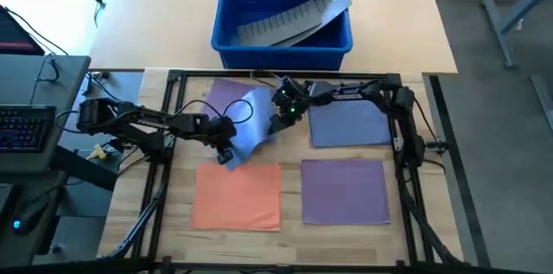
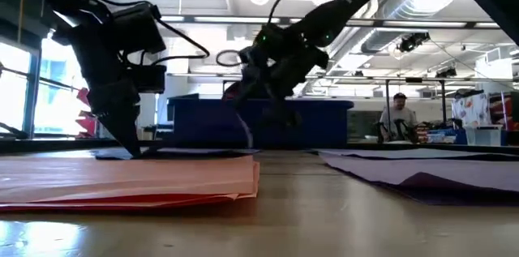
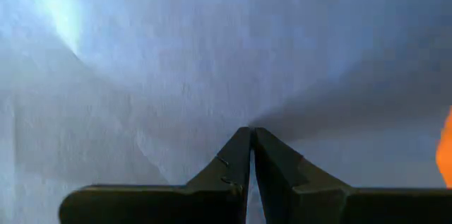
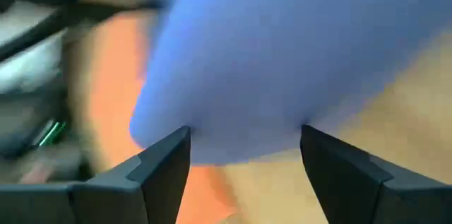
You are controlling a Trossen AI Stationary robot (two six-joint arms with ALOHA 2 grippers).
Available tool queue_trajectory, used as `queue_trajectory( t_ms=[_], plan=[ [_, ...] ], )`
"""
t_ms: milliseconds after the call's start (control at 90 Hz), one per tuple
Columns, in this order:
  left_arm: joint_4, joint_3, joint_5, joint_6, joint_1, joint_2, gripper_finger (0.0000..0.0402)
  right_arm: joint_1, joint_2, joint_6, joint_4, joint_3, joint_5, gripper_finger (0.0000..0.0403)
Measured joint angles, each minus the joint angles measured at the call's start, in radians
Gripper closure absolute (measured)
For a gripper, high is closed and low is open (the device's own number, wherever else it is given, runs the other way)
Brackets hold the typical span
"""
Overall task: Organize paper
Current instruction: Stack the blue paper on top of the blue paper
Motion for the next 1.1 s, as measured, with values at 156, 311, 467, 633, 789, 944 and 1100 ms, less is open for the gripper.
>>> queue_trajectory(
  t_ms=[156, 311, 467, 633, 789, 944, 1100],
  plan=[
    [-0.001, 0.0, 0.0, -0.003, 0.0, 0.0, 0.0402, 0.002, 0.001, 0.04, -0.061, 0.0, 0.183, 0.0156],
    [-0.001, 0.0, 0.0, -0.002, 0.0, 0.001, 0.0401, -0.001, 0.033, 0.043, -0.054, 0.004, 0.182, 0.0156],
    [-0.001, 0.0, 0.0, -0.002, 0.0, 0.001, 0.0401, -0.001, 0.065, -0.004, 0.02, 0.005, 0.048, 0.0156],
    [-0.001, 0.0, 0.0, -0.003, 0.0, 0.001, 0.0401, 0.007, 0.033, -0.038, -0.049, 0.042, 0.031, 0.0156],
    [-0.001, -0.001, 0.0, -0.003, 0.0, 0.001, 0.0401, 0.0, -0.011, -0.076, -0.18, 0.112, 0.14, 0.0156],
    [-0.001, -0.001, 0.0, -0.002, 0.0, 0.001, 0.0401, -0.013, -0.009, -0.114, -0.249, 0.115, 0.287, 0.0156],
    [-0.001, -0.001, 0.001, -0.002, 0.0, 0.001, 0.0401, -0.045, 0.0, -0.092, -0.221, 0.033, 0.281, 0.0156]
  ],
)
